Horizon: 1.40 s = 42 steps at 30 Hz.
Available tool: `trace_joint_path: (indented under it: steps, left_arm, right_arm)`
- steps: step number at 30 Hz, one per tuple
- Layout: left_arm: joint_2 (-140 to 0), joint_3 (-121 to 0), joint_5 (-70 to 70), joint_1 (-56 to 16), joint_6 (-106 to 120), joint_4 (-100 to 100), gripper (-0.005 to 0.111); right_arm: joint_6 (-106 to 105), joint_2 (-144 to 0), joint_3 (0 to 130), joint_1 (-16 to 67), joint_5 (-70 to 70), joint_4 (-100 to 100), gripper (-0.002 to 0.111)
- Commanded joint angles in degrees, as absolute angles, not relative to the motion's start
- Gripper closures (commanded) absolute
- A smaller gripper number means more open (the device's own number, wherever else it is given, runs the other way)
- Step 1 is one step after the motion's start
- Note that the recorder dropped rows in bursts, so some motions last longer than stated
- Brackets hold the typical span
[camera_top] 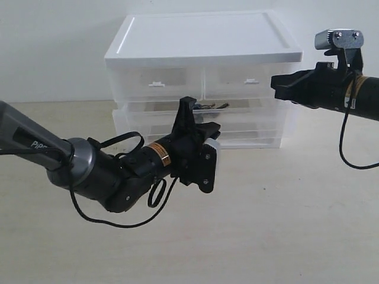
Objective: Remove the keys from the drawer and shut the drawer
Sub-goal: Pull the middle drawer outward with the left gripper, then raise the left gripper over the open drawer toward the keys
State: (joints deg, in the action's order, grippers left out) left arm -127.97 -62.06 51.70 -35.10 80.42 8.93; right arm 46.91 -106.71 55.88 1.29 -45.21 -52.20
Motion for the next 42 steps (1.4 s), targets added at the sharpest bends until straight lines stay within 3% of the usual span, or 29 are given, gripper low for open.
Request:
trace_joint_path:
  steps: [1, 18, 22, 24, 30, 33, 38, 42]
  left_arm:
    - [-126.4, -57.3, 49.7, -36.7, 80.6, 10.3, 0.102]
    - [-120.7, -49.0, 57.0, -44.6, 83.3, 2.4, 0.102]
    - [-116.5, -45.8, 62.4, -44.7, 68.9, 1.1, 0.102]
    - [-112.9, -45.7, 57.5, -44.7, 59.9, -1.4, 0.102]
    - [-101.9, -54.5, 21.6, -44.6, 48.8, 0.0, 0.102]
    - [-100.3, -61.3, 6.5, -44.4, 47.9, -0.6, 0.091]
    - [-100.9, -67.8, -3.3, -42.4, 47.8, -0.6, 0.053]
    - [-102.8, -71.2, -9.6, -40.5, 47.8, -0.6, 0.050]
  right_arm:
    - [44.9, -106.7, 56.1, 1.2, -44.6, -47.4, 0.108]
    - [44.6, -106.7, 56.1, 1.2, -44.6, -47.1, 0.108]
    - [44.6, -106.7, 56.1, 1.2, -44.6, -47.1, 0.108]
    - [44.6, -106.7, 56.1, 1.2, -44.6, -47.1, 0.108]
    - [44.6, -106.7, 56.1, 1.2, -44.6, -47.2, 0.108]
    - [44.6, -106.7, 56.1, 1.2, -44.6, -47.2, 0.108]
    - [44.6, -106.7, 56.1, 1.2, -44.6, -47.4, 0.108]
    - [44.6, -106.7, 56.1, 1.2, -44.6, -47.4, 0.108]
